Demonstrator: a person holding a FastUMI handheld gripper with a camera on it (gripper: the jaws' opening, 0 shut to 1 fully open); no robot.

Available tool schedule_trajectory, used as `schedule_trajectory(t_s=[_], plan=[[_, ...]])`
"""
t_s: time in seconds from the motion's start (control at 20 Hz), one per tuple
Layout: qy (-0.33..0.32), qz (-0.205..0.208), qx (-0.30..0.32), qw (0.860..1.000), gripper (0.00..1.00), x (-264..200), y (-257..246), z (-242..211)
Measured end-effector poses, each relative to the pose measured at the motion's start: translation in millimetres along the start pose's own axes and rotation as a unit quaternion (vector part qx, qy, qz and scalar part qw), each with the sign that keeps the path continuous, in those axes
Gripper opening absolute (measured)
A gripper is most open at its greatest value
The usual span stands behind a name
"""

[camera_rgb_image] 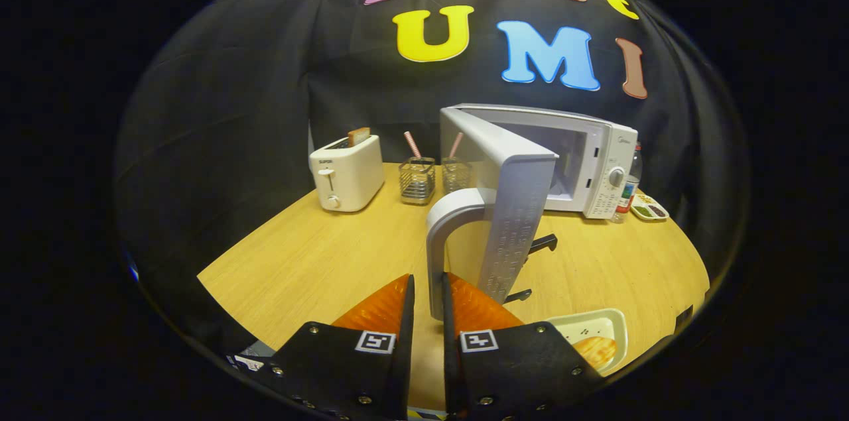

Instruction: Open the microwave, put the food inside, and close the microwave door.

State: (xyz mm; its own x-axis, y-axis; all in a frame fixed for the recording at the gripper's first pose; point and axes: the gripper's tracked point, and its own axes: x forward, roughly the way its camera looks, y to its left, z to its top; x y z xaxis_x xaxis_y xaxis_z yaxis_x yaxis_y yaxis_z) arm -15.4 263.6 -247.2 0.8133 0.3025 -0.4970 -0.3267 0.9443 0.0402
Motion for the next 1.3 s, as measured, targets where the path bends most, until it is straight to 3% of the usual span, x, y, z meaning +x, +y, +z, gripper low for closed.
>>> schedule_trajectory(t_s=[0.4, 0.5, 0.55, 0.6, 0.65, 0.75, 1.0, 1.3], plan=[[-0.035, 0.126, -0.041, 0.991, 0.25, -18.4, 68.2, 24.6], [-0.058, 0.139, -0.043, 0.988, 0.38, -35.2, 71.6, 34.8], [-0.071, 0.138, -0.044, 0.987, 0.52, -43.6, 67.7, 41.9], [-0.084, 0.134, -0.044, 0.986, 0.61, -52.8, 60.8, 50.1], [-0.097, 0.126, -0.042, 0.986, 0.80, -61.4, 51.4, 57.4], [-0.118, 0.101, -0.037, 0.987, 0.95, -75.5, 27.1, 68.9], [-0.133, 0.030, -0.016, 0.990, 0.96, -95.1, -43.0, 73.9], [-0.103, -0.052, 0.013, 0.993, 0.96, -93.2, -123.9, 37.6]])
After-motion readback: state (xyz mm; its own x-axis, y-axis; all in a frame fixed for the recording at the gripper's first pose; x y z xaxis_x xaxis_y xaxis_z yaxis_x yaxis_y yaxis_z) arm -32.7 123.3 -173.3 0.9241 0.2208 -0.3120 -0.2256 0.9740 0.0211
